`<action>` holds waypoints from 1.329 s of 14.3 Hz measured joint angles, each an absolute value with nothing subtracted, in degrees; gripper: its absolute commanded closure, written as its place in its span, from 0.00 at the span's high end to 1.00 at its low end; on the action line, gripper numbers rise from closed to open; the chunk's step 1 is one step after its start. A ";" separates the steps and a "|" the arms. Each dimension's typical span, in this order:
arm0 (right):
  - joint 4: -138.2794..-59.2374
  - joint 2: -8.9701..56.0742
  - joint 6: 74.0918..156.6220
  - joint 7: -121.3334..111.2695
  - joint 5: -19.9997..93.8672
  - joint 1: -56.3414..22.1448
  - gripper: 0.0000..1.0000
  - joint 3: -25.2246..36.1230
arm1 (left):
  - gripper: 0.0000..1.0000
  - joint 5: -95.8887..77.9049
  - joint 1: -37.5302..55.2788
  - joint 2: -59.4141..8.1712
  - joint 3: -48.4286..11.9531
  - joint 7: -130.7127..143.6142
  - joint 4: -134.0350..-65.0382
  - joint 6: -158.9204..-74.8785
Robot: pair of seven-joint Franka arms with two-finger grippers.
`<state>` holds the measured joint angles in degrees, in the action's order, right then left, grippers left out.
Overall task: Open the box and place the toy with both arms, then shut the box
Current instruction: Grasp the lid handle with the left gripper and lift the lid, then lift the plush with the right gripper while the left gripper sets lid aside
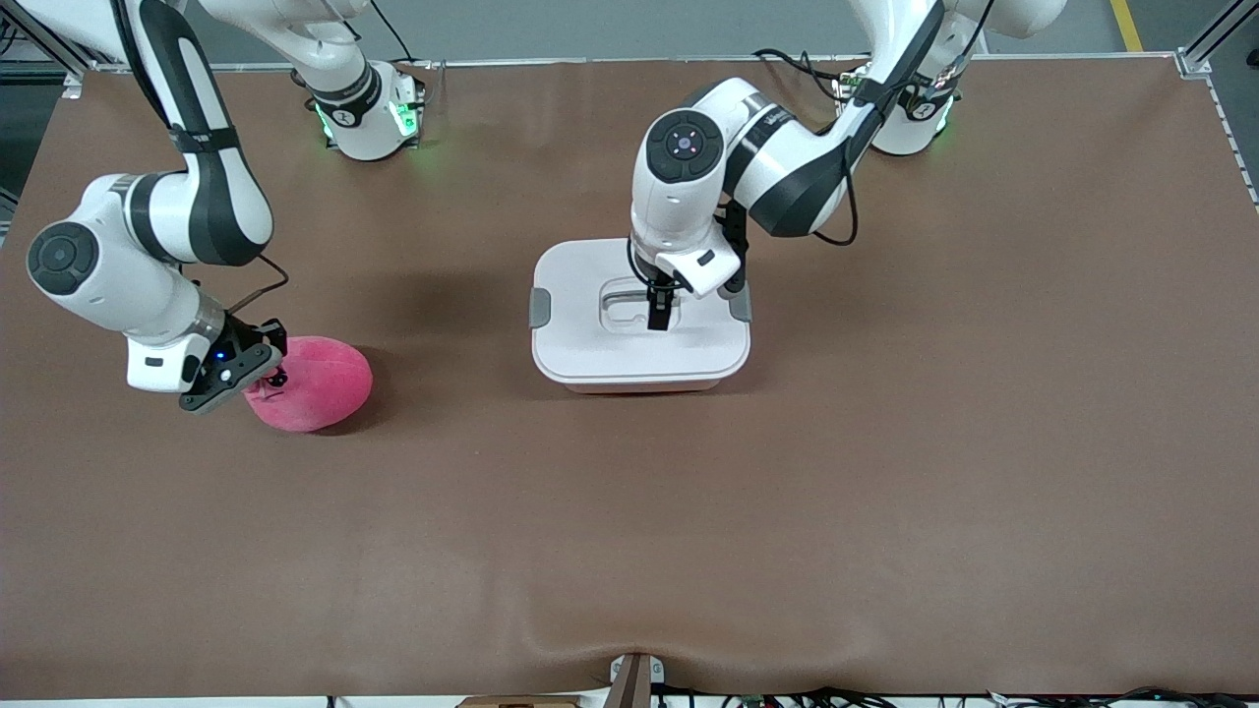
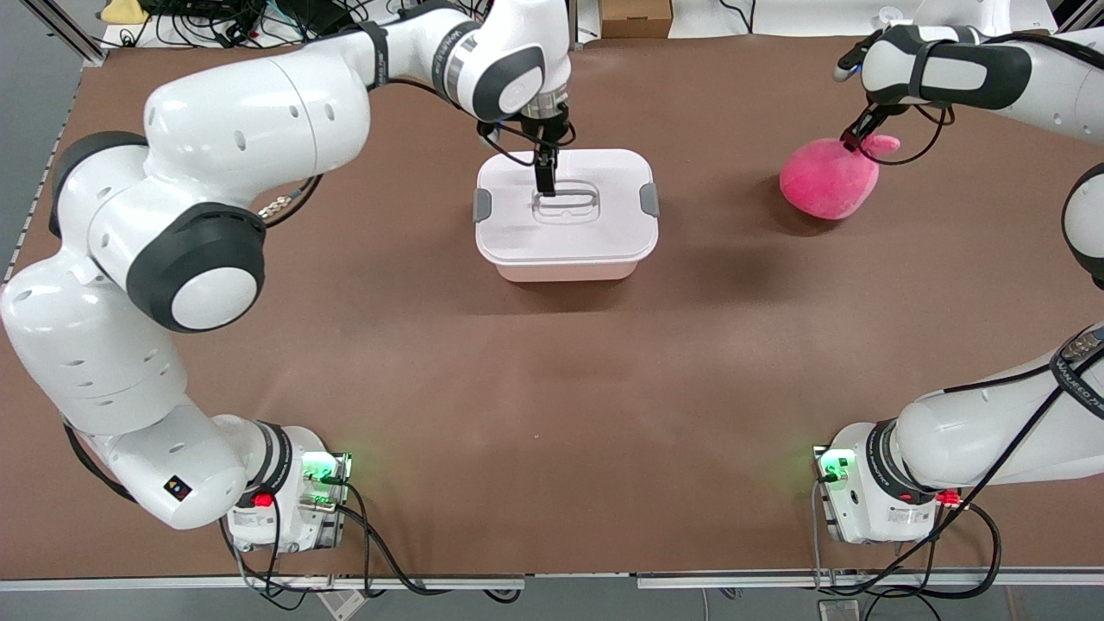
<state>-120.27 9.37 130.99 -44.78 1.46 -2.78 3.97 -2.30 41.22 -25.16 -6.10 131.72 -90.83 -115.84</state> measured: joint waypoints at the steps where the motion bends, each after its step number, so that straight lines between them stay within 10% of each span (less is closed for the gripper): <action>1: -119.60 9.36 130.97 -47.67 1.35 -2.77 0.00 3.98 | 1.00 -1.38 41.80 -25.55 -6.10 132.99 -90.82 -116.12; 6: -116.46 9.33 130.96 -61.27 -0.49 -2.69 0.00 4.50 | 0.99 1.17 43.51 -28.26 -6.10 137.49 -90.83 -119.17; 8: -115.21 9.32 130.96 -66.26 -0.63 -2.66 0.00 4.65 | 0.44 1.41 43.69 -28.81 -6.10 137.56 -90.82 -119.58; 11: -113.65 9.31 130.95 -72.24 -0.95 -2.63 0.00 4.90 | 0.00 1.49 43.68 -28.84 -6.03 137.57 -90.72 -119.65; 19: -111.48 9.31 130.77 -82.59 -1.13 -0.90 0.00 5.28 | 0.00 1.52 43.59 -28.64 -5.86 137.67 -90.28 -119.88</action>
<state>-111.48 9.31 130.77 -82.59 -1.13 -0.90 5.28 1.52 43.59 -28.64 -5.86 137.67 -90.28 -119.88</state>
